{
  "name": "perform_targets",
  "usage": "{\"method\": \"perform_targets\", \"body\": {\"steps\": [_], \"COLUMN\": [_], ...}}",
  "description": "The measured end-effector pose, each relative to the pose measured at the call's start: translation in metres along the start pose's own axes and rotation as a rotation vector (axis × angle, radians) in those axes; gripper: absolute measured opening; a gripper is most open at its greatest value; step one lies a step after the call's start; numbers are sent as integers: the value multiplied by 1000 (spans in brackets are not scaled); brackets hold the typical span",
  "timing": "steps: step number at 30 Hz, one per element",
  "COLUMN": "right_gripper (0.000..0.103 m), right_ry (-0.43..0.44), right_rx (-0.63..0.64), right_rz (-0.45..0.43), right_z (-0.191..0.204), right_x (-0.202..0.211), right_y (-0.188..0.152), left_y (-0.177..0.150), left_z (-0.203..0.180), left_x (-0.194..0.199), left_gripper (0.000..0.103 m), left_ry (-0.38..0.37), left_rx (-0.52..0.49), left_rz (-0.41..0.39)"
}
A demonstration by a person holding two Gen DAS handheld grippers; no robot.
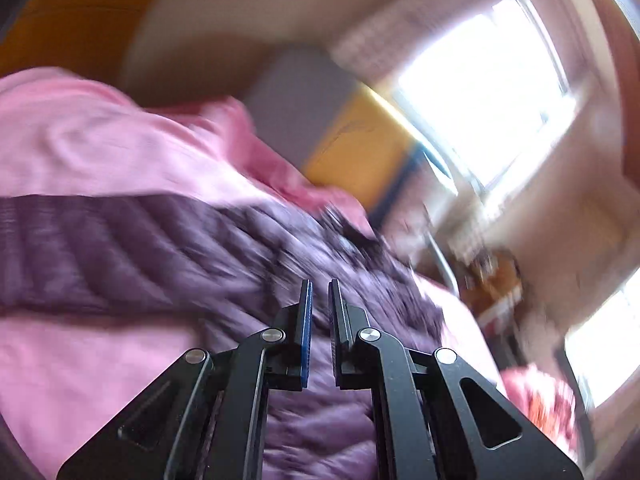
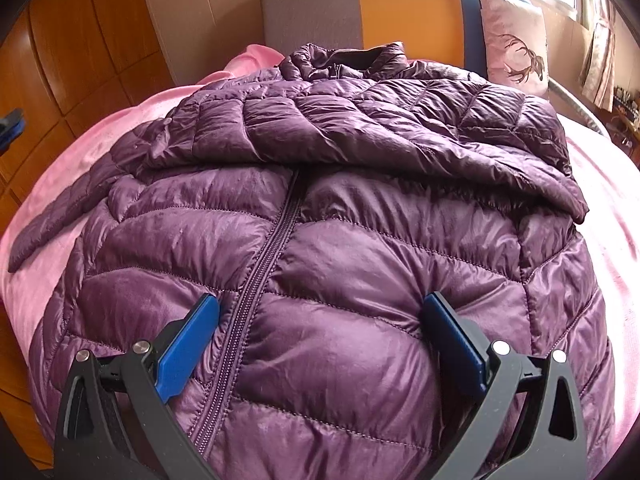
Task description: Fold large clothes
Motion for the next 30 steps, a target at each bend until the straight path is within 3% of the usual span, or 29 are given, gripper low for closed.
{"method": "perform_targets", "body": {"steps": [5, 7, 8, 9, 10, 12, 19, 22, 26, 30], "right_gripper": [101, 101, 101, 101, 101, 101, 101, 101, 101, 101], "right_ry": [43, 50, 51, 52, 53, 55, 50, 37, 19, 2], "right_rx": [-28, -30, -31, -31, -32, -33, -30, -21, -11, -3], "right_rz": [-4, -9, -11, -12, -13, -14, -11, -7, -3, 3], "right_z": [-2, -2, -1, -1, -1, -1, -1, -1, 1, 2], "right_x": [1, 1, 1, 1, 1, 2, 2, 2, 1, -1], "right_y": [-1, -1, -1, -1, -1, -1, -2, -2, -2, -2], "left_y": [-61, -78, -78, -82, -82, -79, -59, -47, -35, -25], "left_z": [-55, -50, -39, -29, -13, 15, 181, 233, 281, 315], "left_x": [-54, -62, -61, -55, -45, -28, 83, 131, 170, 189], "left_gripper": [8, 29, 48, 62, 64, 65, 65, 65, 65, 65], "left_ry": [-63, -58, -54, -43, -20, 27, 312, 411, 463, 484], "left_rx": [-91, -63, -38, 0, 60, 152, 575, 670, 773, 840], "left_rz": [168, 212, 211, 193, 157, 114, -149, -266, -368, -410]}}
Point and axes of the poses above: each gripper's, at about its wrist camera, not at the fingertips, and x roughly against the way its jaws point, z to its left, y to its top, the point moved 9 cm from there along -x, roughly the way its jaws point, and after that the axes turned 4 degrees about -y, right-handed, at the moved point
